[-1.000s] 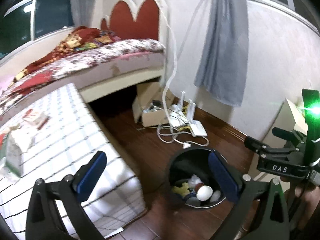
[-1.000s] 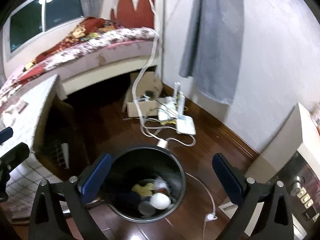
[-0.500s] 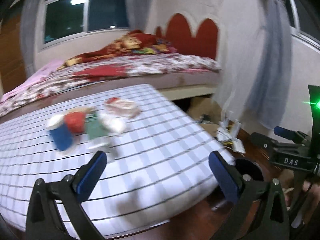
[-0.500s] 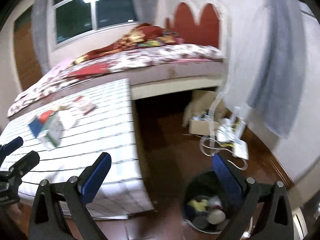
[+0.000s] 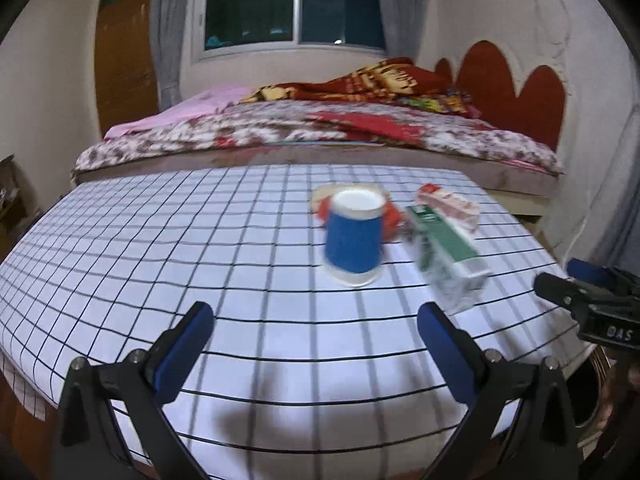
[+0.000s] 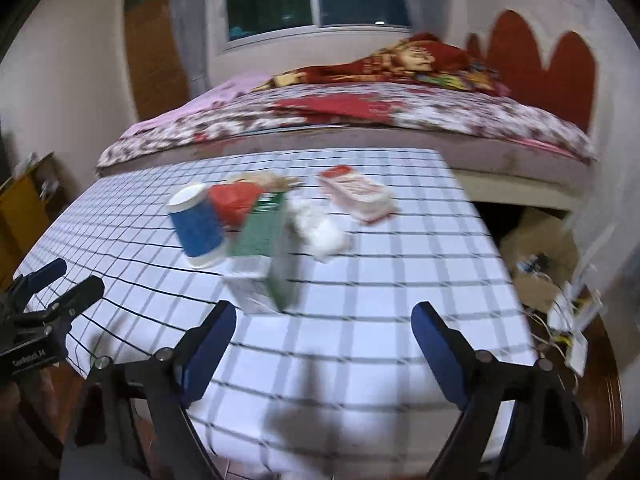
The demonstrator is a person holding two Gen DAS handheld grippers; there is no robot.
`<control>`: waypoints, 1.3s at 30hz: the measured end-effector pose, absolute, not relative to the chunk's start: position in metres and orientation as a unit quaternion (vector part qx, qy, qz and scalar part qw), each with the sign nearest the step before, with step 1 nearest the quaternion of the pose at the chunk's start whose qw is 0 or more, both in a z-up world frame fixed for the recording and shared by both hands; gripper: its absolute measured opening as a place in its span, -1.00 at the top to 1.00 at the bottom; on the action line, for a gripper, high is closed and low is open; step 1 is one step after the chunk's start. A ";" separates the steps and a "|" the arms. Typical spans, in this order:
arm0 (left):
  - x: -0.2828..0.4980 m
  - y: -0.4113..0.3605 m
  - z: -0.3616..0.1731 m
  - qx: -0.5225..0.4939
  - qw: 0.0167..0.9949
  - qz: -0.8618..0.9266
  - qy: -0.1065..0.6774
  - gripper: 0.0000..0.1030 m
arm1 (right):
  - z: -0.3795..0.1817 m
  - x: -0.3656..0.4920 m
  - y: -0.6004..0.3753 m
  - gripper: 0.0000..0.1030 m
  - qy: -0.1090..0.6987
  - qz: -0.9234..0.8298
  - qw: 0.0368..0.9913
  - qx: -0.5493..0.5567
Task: Collect trash
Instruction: 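Grasp the blue-white cup with the left tool while the right tool grasps the green milk carton, then carry the cup and milk carton from the table over the black bin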
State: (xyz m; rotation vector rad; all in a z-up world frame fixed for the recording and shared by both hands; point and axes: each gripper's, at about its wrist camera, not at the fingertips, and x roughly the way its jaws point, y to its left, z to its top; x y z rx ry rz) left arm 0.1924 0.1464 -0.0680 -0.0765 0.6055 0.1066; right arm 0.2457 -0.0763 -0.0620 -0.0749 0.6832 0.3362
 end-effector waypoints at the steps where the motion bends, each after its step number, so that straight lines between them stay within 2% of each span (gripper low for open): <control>1: 0.194 0.150 -0.070 -0.038 0.952 0.057 0.300 -0.98 | -0.064 0.252 -0.067 -0.62 0.336 0.170 0.926 -0.041; 8: 0.211 0.159 -0.080 -0.044 0.946 0.062 0.315 -0.98 | -0.089 0.293 -0.026 -0.46 0.369 0.171 0.912 -0.062; 11: 0.222 0.159 -0.084 -0.047 0.943 0.058 0.324 -0.98 | -0.099 0.308 -0.023 -0.30 0.387 0.174 0.904 -0.062; 12: 0.226 0.157 -0.084 -0.047 0.943 0.055 0.326 -0.98 | -0.102 0.311 -0.023 0.08 0.393 0.185 0.899 -0.059; 13: 0.229 0.156 -0.085 -0.047 0.942 0.051 0.328 -0.98 | -0.101 0.310 -0.024 0.18 0.389 0.189 0.900 -0.059; 19: 0.250 0.145 -0.083 -0.050 0.945 0.033 0.322 -0.96 | -0.073 0.295 -0.039 0.19 0.325 0.188 0.925 -0.051; 27: 0.298 0.133 -0.086 -0.047 0.944 0.030 0.326 -0.94 | -0.072 0.324 -0.054 0.19 0.325 0.165 0.931 -0.035; 32: 0.315 0.139 -0.090 -0.069 0.938 0.018 0.338 -0.72 | -0.070 0.327 -0.062 0.19 0.321 0.163 0.932 -0.031; 34: 0.318 0.141 -0.092 -0.081 0.934 0.002 0.348 -0.18 | -0.069 0.327 -0.067 0.19 0.321 0.163 0.933 -0.029; 39: 0.302 0.135 -0.081 -0.084 0.940 -0.014 0.329 -0.16 | -0.063 0.319 -0.081 0.19 0.314 0.157 0.936 -0.024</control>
